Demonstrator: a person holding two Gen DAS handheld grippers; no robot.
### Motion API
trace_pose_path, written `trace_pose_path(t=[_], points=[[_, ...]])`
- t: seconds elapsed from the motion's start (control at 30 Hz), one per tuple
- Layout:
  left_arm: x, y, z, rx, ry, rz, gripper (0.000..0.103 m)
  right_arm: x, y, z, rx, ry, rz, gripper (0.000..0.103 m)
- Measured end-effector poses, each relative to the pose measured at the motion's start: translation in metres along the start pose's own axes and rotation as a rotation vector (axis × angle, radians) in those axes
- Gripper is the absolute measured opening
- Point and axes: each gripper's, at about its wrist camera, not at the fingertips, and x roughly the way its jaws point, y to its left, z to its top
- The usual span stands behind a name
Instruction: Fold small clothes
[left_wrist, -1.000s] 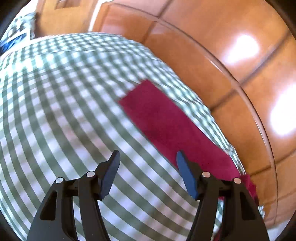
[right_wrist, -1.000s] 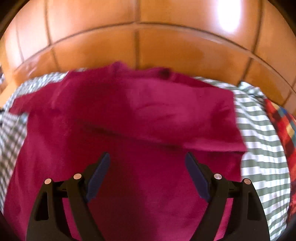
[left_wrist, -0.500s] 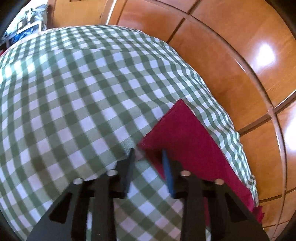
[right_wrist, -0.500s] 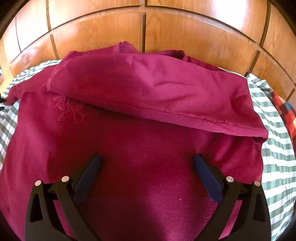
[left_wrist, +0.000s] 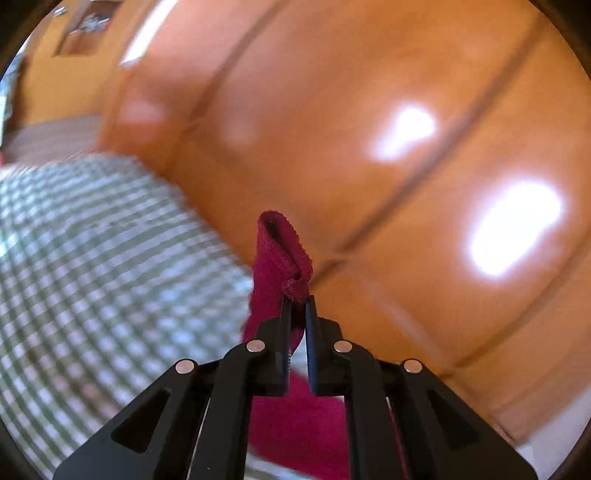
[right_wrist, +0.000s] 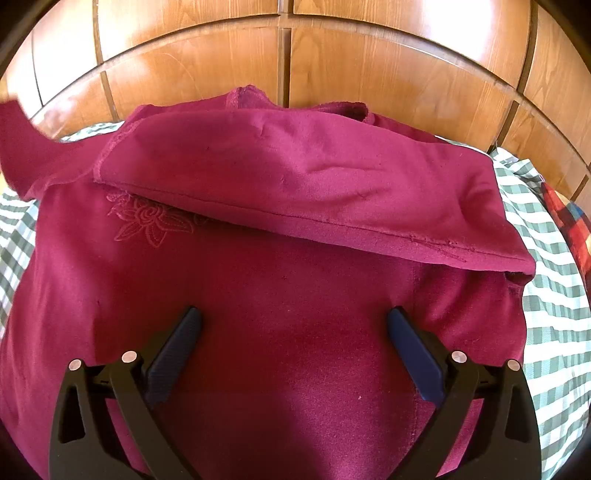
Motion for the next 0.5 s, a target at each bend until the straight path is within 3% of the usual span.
trace_pose_path(t=[0.1, 0.17, 0.27, 0.4, 0.5], points=[[-0.017, -0.05, -0.008, 0.047, -0.003, -0.14, 0.006, -0.001, 0.0, 0.0, 0.004, -0.002, 0.003, 0.099], [-0.024, -0.092, -0.026, 0.093, 0.024, -0.25, 0.006, 0.0, 0.0, 0.0, 0.006, -0.004, 0.004, 0.099], [-0.022, -0.144, -0.068, 0.181, 0.089, -0.352, 0.006, -0.001, -0.001, -0.001, 0.01, -0.005, 0.009, 0.099], [0.006, -0.194, -0.149, 0.307, 0.247, -0.373, 0.006, -0.004, -0.007, 0.0, 0.036, -0.007, 0.042, 0.099], [0.033, -0.208, -0.21, 0.407, 0.349, -0.32, 0.006, -0.014, -0.021, -0.001, 0.103, -0.016, 0.094, 0.096]])
